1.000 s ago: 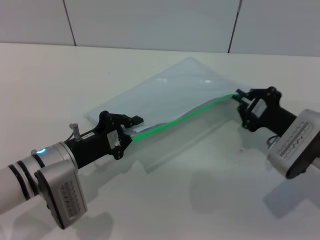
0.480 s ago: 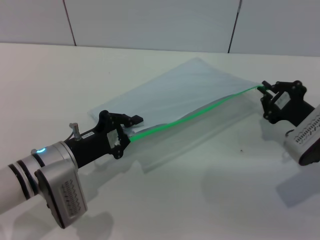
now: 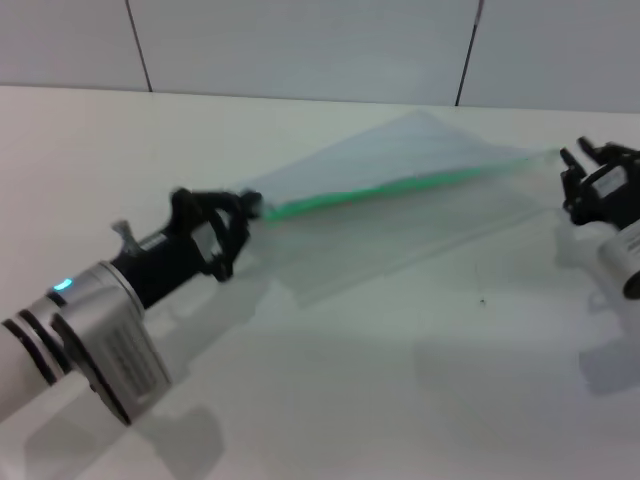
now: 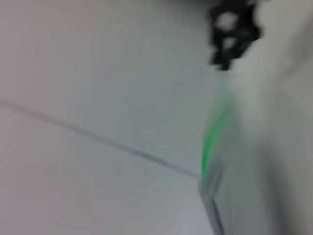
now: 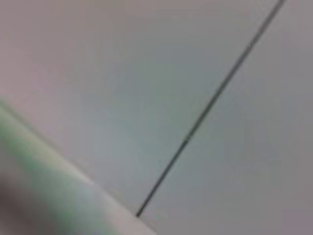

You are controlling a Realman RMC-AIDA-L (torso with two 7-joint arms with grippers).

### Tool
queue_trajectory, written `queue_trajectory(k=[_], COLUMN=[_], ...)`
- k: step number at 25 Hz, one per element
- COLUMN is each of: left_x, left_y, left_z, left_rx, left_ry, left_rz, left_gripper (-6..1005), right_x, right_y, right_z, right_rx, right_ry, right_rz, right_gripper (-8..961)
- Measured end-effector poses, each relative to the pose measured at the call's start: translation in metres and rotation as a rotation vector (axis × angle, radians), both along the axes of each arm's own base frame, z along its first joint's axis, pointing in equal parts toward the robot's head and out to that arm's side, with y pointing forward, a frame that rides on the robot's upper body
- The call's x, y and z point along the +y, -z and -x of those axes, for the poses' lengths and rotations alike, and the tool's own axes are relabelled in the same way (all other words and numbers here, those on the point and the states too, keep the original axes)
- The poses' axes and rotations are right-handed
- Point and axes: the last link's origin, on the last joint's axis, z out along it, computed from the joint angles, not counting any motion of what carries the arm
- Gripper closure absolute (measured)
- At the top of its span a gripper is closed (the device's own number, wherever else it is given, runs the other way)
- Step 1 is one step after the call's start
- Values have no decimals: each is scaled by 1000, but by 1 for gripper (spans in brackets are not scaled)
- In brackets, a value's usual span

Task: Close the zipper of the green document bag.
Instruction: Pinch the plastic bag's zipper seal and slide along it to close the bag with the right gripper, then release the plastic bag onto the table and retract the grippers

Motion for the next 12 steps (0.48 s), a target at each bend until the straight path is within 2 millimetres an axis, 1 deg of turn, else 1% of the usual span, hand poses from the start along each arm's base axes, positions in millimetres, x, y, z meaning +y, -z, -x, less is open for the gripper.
queue_trajectory(k=[1,4,6,9,10,11,12], left_x=[0,0,1,0,-1,-2,-3], left_y=[-4,-20,-32,-47,-54,-57,-62], left_z=[-1,-6,-8,-7,-6,-6,-5], left_rx=[-35,-181,-299,-466,-538,-588,-642], left_ry=[-3,-15,-33,-68,-82,-93,-104], left_rz=[-19,-67,-85,-93,-92,-88,-88], left_gripper=[893,891,848,783,761,740,718], right_x=[-1,-9,-20,-39,-52,-52,-63], right_y=[-2,-13,-22,-30,-35,-35,-38], right_z=[-1,-4,-3,1,6,6,11], right_rx=[23,87,135,189,220,220,249], right_ry=[10,-6,-48,-130,-193,-193,-253], right_rz=[-21,-108,-175,-242,-278,-278,-304], right_gripper=[866,739,654,595,575,555,535])
